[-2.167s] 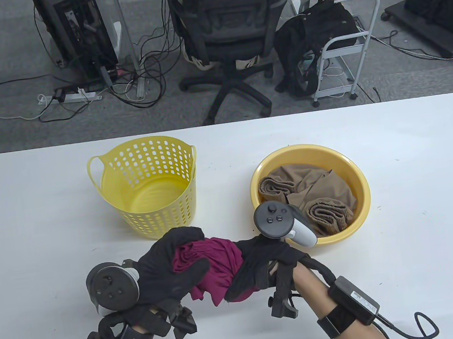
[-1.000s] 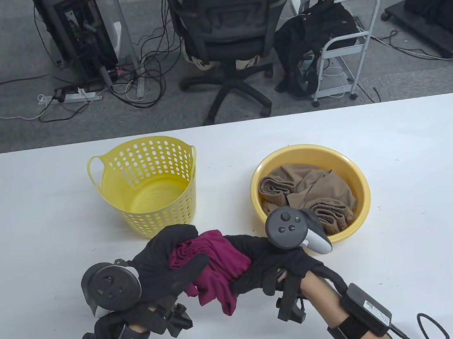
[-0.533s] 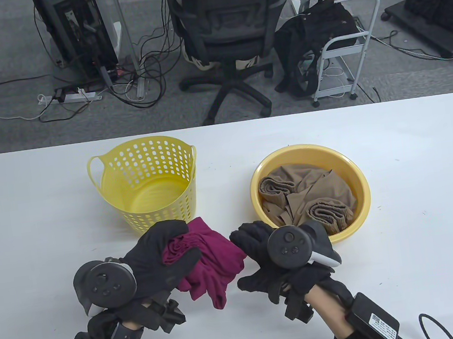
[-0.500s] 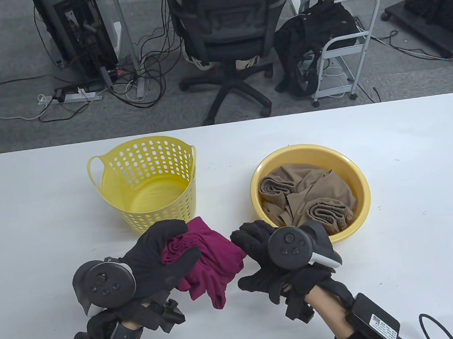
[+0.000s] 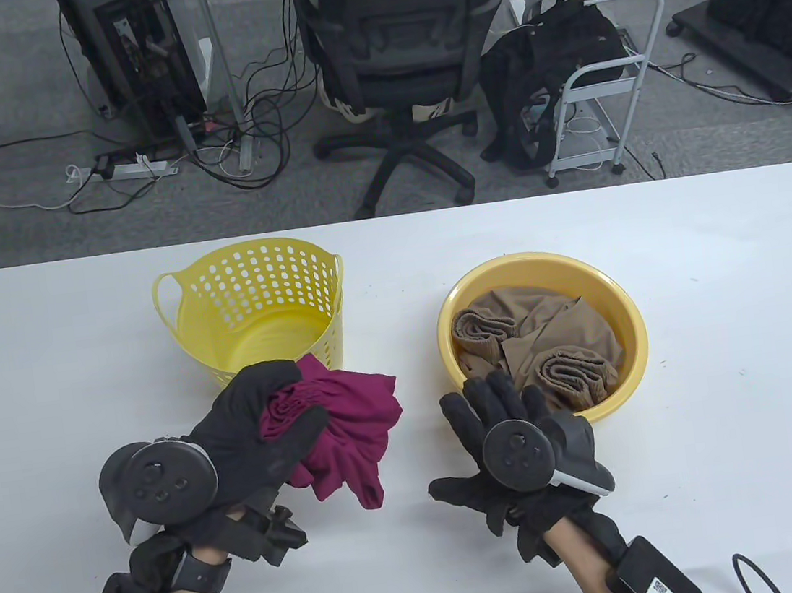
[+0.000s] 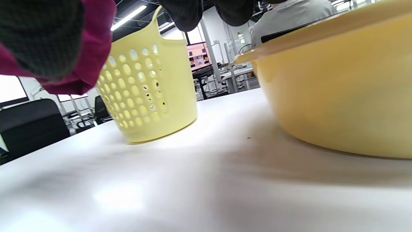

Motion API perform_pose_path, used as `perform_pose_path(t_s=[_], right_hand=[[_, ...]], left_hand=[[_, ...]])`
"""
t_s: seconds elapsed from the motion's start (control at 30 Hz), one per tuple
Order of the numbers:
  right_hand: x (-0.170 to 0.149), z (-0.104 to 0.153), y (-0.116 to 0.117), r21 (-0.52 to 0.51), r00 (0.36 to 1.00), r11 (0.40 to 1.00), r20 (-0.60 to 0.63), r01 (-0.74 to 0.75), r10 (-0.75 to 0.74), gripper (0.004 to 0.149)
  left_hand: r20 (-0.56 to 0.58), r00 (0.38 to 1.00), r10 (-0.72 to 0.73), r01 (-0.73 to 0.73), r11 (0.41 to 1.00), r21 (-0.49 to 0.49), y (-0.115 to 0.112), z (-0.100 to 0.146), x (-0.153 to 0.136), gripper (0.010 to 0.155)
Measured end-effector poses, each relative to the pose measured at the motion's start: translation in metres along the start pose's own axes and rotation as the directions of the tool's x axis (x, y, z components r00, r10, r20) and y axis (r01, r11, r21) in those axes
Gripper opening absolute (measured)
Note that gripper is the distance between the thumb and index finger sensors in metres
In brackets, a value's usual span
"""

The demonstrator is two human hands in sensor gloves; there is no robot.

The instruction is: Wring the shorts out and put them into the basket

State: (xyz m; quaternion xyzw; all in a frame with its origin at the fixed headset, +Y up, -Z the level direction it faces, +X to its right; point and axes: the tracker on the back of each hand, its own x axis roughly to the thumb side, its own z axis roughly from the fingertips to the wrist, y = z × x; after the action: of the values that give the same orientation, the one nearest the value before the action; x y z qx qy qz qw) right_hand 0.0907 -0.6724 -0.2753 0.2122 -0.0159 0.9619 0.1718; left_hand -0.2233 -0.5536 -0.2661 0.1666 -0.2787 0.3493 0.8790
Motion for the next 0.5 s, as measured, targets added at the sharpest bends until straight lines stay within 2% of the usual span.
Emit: perform_pose_path(t_s=[0.27,0.5], right_hand=[[-0.003,0.006,0.01,-0.008,0.999,0.999,-0.004,-0.048,0.048,0.102],[-0.004,0.007,0.01,-0.023,0.996,0.996,-0.005,-0.089,0.089,0.102]], left_hand=[[-0.011,0.999,-0.031,0.031,0.999,0.011,0.011,-0.009,0.003,0.063],[-0.013,0.999,-0.048,0.049,0.998,0.048,0.028,-0.022,0.008,0.063]])
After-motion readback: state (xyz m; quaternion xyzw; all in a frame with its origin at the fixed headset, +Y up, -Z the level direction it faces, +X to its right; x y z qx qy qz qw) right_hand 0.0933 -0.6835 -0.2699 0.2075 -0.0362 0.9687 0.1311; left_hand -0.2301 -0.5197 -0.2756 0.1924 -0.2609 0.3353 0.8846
